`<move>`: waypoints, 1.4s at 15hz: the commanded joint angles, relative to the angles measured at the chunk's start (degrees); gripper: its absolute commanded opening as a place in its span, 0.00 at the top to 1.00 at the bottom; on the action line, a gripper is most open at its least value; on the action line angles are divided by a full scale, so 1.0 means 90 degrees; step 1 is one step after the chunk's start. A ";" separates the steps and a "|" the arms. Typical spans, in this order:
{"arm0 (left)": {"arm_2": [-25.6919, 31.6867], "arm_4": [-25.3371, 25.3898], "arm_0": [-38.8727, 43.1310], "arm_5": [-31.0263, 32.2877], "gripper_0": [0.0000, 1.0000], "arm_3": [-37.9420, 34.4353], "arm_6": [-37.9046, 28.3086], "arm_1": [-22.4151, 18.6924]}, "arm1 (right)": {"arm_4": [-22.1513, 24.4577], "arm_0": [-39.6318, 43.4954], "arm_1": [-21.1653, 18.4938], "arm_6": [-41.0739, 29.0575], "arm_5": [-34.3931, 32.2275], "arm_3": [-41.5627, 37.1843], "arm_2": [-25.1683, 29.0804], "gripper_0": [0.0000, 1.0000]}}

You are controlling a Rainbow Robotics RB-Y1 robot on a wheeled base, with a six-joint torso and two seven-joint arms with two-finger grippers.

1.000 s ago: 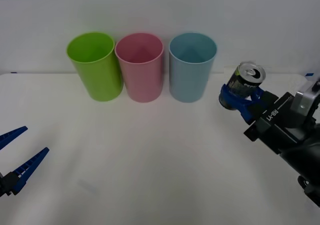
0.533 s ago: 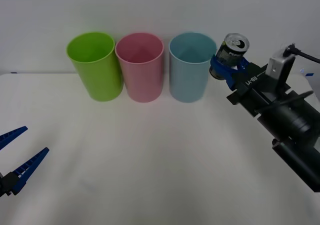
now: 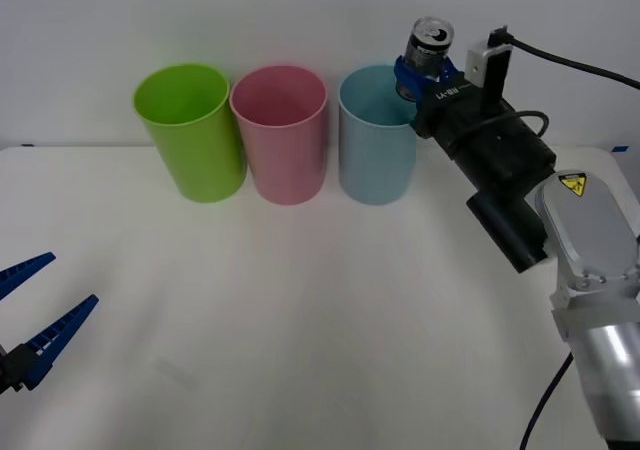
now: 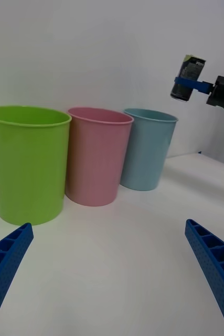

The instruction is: Grasp the object on the table and drop it into the matching bin: aluminum can to the light blue bin, PET bottle to the pink bin.

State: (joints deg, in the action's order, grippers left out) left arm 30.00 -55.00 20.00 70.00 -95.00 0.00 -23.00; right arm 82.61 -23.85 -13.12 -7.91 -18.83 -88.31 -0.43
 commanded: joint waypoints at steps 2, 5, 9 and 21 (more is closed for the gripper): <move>0.0000 0.0000 0.0000 0.0000 0.00 0.0000 0.0000 0.0000 | 0.0509 -0.0690 0.0521 0.0049 0.0198 0.0896 0.0253 1.00; 0.0000 0.0000 0.0000 0.0000 0.00 0.0000 0.0000 0.0000 | 0.0636 -0.1071 0.0667 0.0097 0.0500 0.1404 0.0263 1.00; 0.0000 0.0000 0.0000 0.0000 0.00 0.0000 0.0000 0.0000 | 0.0636 -0.1305 0.0716 0.0127 0.0598 0.1746 0.0263 1.00; 0.0000 0.0000 0.0000 0.0000 0.00 0.0000 0.0000 0.0000 | 0.0636 -0.1296 0.0716 0.0215 0.0588 0.1746 0.0243 0.00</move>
State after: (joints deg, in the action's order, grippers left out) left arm 30.00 -55.00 20.00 70.00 -95.00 0.00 -23.00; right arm 88.40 -35.53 -6.68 -6.00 -13.51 -72.57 1.70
